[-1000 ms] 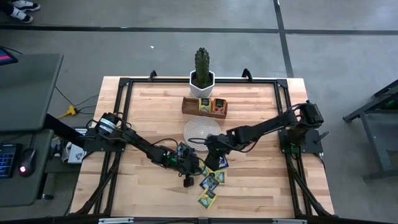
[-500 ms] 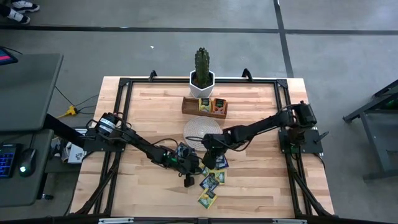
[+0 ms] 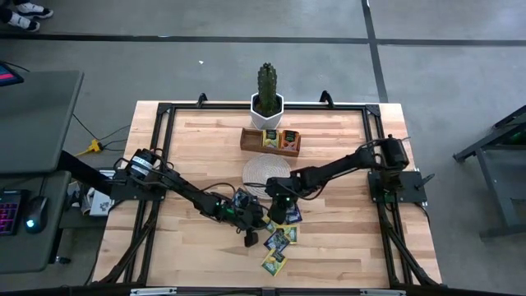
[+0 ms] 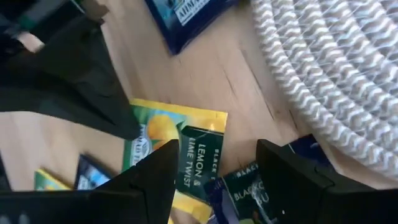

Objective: Pick & Place Tea
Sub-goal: Put the yellow tea bag into the middle section of the wooden organizer

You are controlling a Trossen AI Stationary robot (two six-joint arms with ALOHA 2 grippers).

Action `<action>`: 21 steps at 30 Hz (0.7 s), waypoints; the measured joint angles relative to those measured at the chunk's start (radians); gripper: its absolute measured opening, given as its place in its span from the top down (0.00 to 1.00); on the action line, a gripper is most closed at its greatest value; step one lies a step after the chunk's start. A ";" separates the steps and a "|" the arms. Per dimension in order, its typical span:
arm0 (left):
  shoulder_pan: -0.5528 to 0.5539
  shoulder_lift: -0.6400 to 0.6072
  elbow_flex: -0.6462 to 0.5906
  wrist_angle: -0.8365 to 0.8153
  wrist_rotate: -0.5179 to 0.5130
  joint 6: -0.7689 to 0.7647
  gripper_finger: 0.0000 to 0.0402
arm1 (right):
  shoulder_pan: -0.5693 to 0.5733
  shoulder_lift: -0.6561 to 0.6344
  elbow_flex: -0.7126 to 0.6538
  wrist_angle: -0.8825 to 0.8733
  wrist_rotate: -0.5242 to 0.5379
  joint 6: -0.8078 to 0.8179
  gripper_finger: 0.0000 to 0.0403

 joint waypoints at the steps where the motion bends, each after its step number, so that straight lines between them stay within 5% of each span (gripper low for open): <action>1: 0.000 0.000 0.000 -0.001 0.000 -0.003 1.00 | 0.001 0.001 0.001 -0.004 0.001 0.001 0.47; 21: 0.000 0.000 0.000 -0.001 -0.014 0.001 1.00 | 0.057 0.054 0.004 0.014 0.007 0.036 0.47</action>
